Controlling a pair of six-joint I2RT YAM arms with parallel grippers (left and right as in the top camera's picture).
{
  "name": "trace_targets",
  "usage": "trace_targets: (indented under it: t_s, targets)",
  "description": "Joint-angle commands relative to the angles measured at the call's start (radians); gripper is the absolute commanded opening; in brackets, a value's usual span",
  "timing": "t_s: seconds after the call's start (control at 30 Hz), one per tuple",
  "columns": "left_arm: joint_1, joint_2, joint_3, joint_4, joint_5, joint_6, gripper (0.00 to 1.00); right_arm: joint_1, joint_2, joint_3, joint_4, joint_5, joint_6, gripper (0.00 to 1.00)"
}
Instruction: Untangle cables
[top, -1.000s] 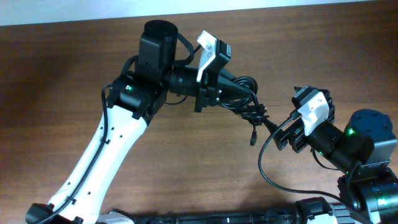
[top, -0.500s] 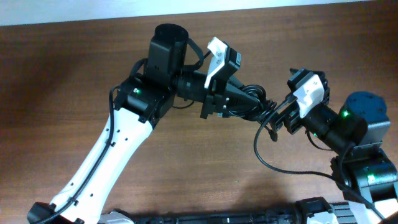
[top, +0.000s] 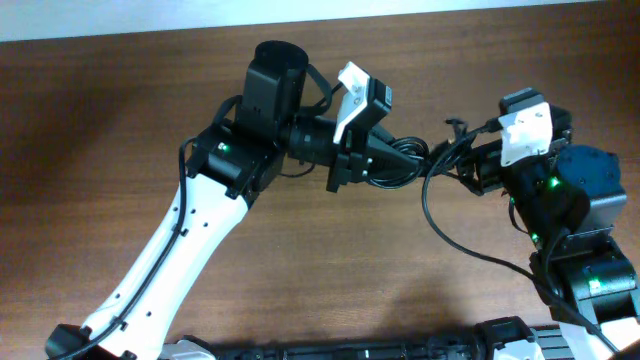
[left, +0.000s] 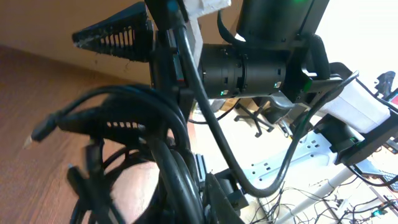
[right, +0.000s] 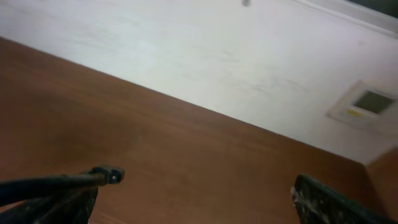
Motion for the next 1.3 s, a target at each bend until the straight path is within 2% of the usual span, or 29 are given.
trace_targets:
  t_s: [0.0,0.13,0.3,0.57,0.73,1.07,1.2,1.27]
  targets:
    - [-0.019,-0.006,0.008,-0.008,0.090,0.012,0.00,-0.005,0.003,0.015,0.006,0.206,0.022,0.99]
    - [-0.017,-0.006,0.008,-0.016,0.050,0.012,0.00,-0.005,-0.014,0.015,0.006,0.260,0.022,0.99]
    - [0.018,-0.006,0.008,-0.066,-0.075,-0.011,0.00,-0.005,-0.064,0.015,0.006,0.317,0.022,0.99]
    - [0.071,-0.006,0.008,-0.145,-0.195,-0.027,0.00,-0.005,-0.131,0.015,0.012,0.318,0.021,0.99]
    - [0.073,-0.006,0.008,-0.187,-0.203,-0.022,0.00,-0.005,-0.145,0.015,0.027,0.321,0.021,0.99]
    - [0.073,-0.006,0.008,-0.278,-0.229,0.065,0.00,-0.005,-0.145,0.015,0.071,0.343,0.022,0.99]
    - [0.073,-0.006,0.008,-0.308,-0.335,0.064,0.00,-0.005,-0.145,0.015,0.071,0.344,0.021,0.99]
    - [0.073,-0.006,0.008,-0.370,-0.457,0.064,0.00,-0.005,-0.145,0.015,0.071,0.344,0.021,0.99]
